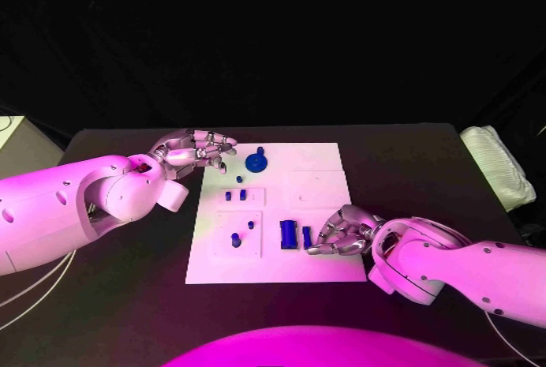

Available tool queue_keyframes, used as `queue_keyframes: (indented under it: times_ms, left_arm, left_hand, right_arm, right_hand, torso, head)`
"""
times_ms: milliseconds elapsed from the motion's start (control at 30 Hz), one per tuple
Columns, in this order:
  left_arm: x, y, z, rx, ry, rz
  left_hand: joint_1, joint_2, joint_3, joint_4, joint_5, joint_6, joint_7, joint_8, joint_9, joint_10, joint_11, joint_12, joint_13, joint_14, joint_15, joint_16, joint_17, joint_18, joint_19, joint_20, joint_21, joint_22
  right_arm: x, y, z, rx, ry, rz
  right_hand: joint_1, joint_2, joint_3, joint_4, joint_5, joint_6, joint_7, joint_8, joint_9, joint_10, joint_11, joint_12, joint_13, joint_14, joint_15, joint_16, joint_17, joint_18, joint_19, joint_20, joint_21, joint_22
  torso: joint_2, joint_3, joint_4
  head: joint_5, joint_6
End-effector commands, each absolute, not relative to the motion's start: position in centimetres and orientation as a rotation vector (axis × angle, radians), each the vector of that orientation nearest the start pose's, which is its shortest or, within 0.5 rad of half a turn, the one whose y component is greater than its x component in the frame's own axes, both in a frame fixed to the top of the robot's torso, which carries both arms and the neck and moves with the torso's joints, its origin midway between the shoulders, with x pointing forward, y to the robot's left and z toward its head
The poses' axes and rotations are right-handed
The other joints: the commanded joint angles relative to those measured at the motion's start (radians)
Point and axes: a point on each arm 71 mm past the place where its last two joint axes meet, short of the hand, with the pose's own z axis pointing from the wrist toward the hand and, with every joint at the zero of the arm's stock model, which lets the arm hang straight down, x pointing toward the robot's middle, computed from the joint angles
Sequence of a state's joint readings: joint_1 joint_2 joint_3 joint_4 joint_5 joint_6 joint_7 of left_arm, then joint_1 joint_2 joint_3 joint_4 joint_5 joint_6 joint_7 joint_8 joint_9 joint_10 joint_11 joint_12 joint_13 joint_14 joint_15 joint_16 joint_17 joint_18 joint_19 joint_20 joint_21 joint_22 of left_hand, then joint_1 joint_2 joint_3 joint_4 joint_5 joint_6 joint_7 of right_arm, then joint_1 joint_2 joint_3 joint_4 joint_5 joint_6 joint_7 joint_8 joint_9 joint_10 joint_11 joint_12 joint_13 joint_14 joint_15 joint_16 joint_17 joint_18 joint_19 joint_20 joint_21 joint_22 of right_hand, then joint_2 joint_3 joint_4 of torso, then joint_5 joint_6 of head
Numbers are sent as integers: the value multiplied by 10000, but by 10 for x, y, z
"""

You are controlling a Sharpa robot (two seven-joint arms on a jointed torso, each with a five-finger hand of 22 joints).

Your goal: Assemble the parts on the task board

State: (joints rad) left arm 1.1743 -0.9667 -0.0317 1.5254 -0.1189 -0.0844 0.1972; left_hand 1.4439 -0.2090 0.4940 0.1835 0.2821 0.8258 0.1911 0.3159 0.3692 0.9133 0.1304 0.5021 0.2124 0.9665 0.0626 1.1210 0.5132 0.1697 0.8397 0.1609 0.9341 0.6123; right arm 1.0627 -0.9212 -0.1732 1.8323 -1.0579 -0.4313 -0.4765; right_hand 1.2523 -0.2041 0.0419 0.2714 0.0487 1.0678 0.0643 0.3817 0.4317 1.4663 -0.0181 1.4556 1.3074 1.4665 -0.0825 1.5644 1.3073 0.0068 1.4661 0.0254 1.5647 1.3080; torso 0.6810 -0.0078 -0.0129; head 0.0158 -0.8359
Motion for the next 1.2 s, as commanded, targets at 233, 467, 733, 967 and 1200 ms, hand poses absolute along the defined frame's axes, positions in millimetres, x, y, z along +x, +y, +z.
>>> queue_keyframes:
  times_ms: [233,467,733,967,1200]
  left_arm:
    - [476,255,-196,-10749,17121,-15039]
    - [475,255,-196,-10754,17122,-15032]
    - [475,255,-196,-10749,17135,-15047]
    - [475,254,-196,-10742,17149,-15064]
    - [475,254,-196,-10747,17168,-15062]
  left_hand:
    - [-17,74,10,-6,52,17,24,62,-15,-38,4,-8,-22,-37,8,-58,-17,141,81,13,-38,-15]
    - [-17,74,10,-6,52,17,24,62,-15,-38,4,-8,-22,-37,8,-58,-17,141,81,13,-38,-15]
    - [-23,79,7,1,52,16,26,65,-17,-39,6,-7,-25,-37,10,-59,-17,141,82,14,-40,-16]
    - [-23,79,7,1,52,16,26,65,-17,-39,6,-7,-25,-37,10,-59,-17,141,82,14,-40,-16]
    - [-23,79,7,1,52,16,26,65,-17,-39,6,-7,-25,-37,10,-59,-17,141,82,14,-40,-16]
  right_arm:
    - [369,-181,-271,4642,20973,6890]
    - [372,-184,-270,4798,20637,6685]
    - [375,-181,-270,4680,20526,6457]
    - [376,-175,-272,4266,20705,6254]
    - [376,-170,-274,3398,20993,5697]
  right_hand:
    - [80,199,-650,206,32,-60,-15,103,43,633,66,-39,2168,1043,75,64,2635,-68,1046,46,61,2628]
    - [6,501,-759,209,32,-42,-29,136,60,653,54,6,2186,1043,65,64,2635,-68,1046,40,61,2628]
    - [25,874,-741,173,30,-26,-50,163,72,682,35,73,2212,1043,50,64,2635,-68,1046,28,61,2628]
    - [310,888,-700,98,31,-25,-64,173,75,692,20,93,2220,1043,35,64,2635,-68,1046,15,61,2628]
    - [646,731,-600,64,33,-24,-63,169,66,684,18,65,2211,1043,32,64,2635,-68,1046,7,61,2628]
  torso:
    - [-5,-2,3]
    - [7,-1,7]
    - [12,0,-1]
    - [9,-3,1]
    - [7,-4,8]
  head:
    - [-12,11]
    - [-10,11]
    - [-1,2]
    - [-7,-19]
    - [-6,-59]
